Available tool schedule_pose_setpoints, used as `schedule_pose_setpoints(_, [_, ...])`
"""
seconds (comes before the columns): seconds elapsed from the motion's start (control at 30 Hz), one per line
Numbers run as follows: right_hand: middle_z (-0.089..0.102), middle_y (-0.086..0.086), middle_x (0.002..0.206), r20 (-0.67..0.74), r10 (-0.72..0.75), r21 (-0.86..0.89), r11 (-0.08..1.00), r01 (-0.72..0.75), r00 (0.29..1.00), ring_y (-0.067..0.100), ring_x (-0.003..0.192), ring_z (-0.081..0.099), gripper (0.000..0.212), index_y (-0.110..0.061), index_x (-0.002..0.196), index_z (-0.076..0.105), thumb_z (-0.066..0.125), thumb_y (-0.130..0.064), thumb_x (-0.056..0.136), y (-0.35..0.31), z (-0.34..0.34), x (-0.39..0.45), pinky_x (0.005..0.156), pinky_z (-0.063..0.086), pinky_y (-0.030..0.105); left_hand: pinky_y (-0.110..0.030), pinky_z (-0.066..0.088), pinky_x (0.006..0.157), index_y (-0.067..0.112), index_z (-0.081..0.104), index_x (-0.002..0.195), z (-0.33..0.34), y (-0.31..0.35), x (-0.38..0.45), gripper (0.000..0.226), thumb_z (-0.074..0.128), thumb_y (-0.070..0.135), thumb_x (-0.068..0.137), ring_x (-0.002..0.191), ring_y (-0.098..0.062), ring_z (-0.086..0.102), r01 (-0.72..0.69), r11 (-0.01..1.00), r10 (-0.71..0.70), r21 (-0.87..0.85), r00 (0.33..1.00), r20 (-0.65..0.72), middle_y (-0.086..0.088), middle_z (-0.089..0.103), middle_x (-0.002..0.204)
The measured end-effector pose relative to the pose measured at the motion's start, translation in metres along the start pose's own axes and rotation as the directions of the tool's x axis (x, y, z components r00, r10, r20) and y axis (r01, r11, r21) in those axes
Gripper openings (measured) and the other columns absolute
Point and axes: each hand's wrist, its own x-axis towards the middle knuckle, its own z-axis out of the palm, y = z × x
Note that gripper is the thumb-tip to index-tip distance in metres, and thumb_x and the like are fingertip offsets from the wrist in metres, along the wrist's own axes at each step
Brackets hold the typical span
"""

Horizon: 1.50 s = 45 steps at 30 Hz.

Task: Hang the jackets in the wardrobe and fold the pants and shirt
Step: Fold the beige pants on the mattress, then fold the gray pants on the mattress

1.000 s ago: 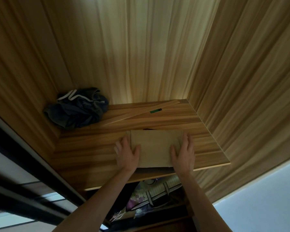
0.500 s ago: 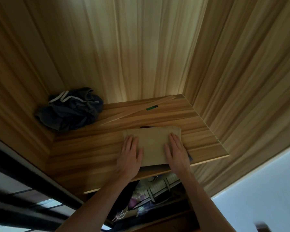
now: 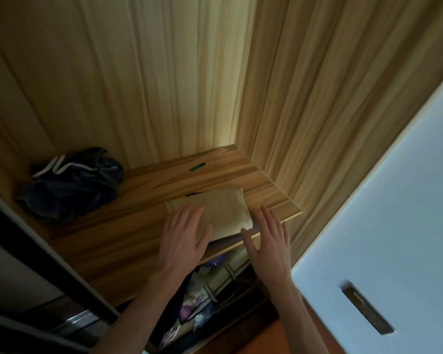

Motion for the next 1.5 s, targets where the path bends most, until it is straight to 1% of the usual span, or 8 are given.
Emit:
schedule_pose_setpoints(0.23, [0.04,-0.003,0.165,-0.162,0.245,-0.091,0.961,-0.261,0.956,0.018,0.159,0.023,0.066,-0.022,0.157,0.044,0.039,-0.061,0.103,0.001,-0.065,-0.08,0.129,0.018,0.047,-0.048,0.038,0.12,0.017,0.051,0.151,-0.018,0.055,-0.016,0.057,0.046,0.051,0.106,0.145,-0.023,0.045,-0.228,0.93,0.231,-0.288,0.973,-0.024,-0.004,0.054,0.152])
schedule_pose_setpoints(0.4, [0.038,-0.002,0.166,-0.258,0.392,-0.138,0.89,-0.436,0.883,0.017,0.16,0.017,0.07,-0.021,0.159,0.041,0.038,-0.062,0.102,0.015,-0.113,-0.141,0.13,0.014,0.046,-0.051,0.036,0.12,0.014,0.047,0.155,-0.013,0.11,-0.041,0.058,0.054,0.044,0.106,0.152,-0.021,0.038,-0.343,0.843,0.384,-0.413,0.923,0.015,-0.004,0.048,0.159])
schedule_pose_setpoints(0.57, [0.04,-0.001,0.165,-0.404,0.489,-0.175,0.788,-0.59,0.773,0.018,0.159,0.02,0.072,-0.018,0.159,0.042,0.037,-0.061,0.101,0.025,-0.172,-0.2,0.13,0.017,0.048,-0.052,0.043,0.116,0.014,0.05,0.152,0.001,0.18,-0.081,0.056,0.056,0.043,0.104,0.149,-0.023,0.042,-0.459,0.719,0.534,-0.521,0.845,-0.008,-0.005,0.052,0.156])
schedule_pose_setpoints(0.77, [0.04,0.002,0.165,-0.551,0.581,-0.186,0.614,-0.767,0.599,0.02,0.159,0.021,0.066,-0.015,0.159,0.042,0.05,-0.051,0.104,0.031,-0.243,-0.293,0.129,0.018,0.049,-0.051,0.039,0.121,0.017,0.047,0.155,0.001,0.28,-0.14,0.057,0.048,0.047,0.107,0.153,-0.018,0.038,-0.558,0.548,0.712,-0.623,0.702,-0.004,-0.002,0.048,0.16])
schedule_pose_setpoints(1.07, [0.04,0.0,0.165,-0.73,0.596,-0.109,0.383,-0.917,0.336,0.017,0.16,0.02,0.065,-0.017,0.158,0.041,0.057,-0.046,0.103,0.01,-0.324,-0.461,0.13,0.017,0.048,-0.046,0.033,0.126,0.021,0.042,0.158,-0.03,0.399,-0.274,0.058,0.043,0.05,0.108,0.155,-0.015,0.033,-0.627,0.26,0.888,-0.734,0.454,-0.074,0.0,0.045,0.162])
schedule_pose_setpoints(1.3, [0.04,-0.002,0.165,-0.821,0.559,0.001,0.201,-0.98,0.114,0.015,0.16,0.018,0.065,-0.02,0.16,0.038,0.057,-0.048,0.103,-0.035,-0.36,-0.606,0.13,0.016,0.046,-0.046,0.035,0.124,0.02,0.04,0.158,-0.066,0.461,-0.407,0.057,0.041,0.049,0.109,0.152,-0.017,0.037,-0.605,0.07,0.961,-0.794,0.255,-0.11,-0.002,0.045,0.161])
schedule_pose_setpoints(1.43, [0.039,-0.003,0.165,-0.853,0.521,0.092,0.078,-0.993,-0.039,0.014,0.159,0.019,0.066,-0.021,0.16,0.038,0.053,-0.051,0.103,-0.072,-0.376,-0.694,0.131,0.011,0.041,-0.051,0.039,0.12,0.02,0.041,0.157,-0.092,0.482,-0.499,0.056,0.04,0.049,0.109,0.153,-0.019,0.036,-0.538,-0.048,0.979,-0.842,0.142,-0.146,-0.003,0.047,0.159])
schedule_pose_setpoints(1.5, [0.038,-0.003,0.166,-0.863,0.497,0.122,0.02,-0.992,-0.096,0.013,0.16,0.018,0.066,-0.021,0.16,0.038,0.054,-0.05,0.103,-0.093,-0.382,-0.736,0.131,0.012,0.042,-0.052,0.036,0.122,0.019,0.042,0.157,-0.106,0.49,-0.547,0.057,0.039,0.05,0.109,0.154,-0.019,0.034,-0.511,-0.111,0.984,-0.852,0.066,-0.168,-0.003,0.047,0.16])
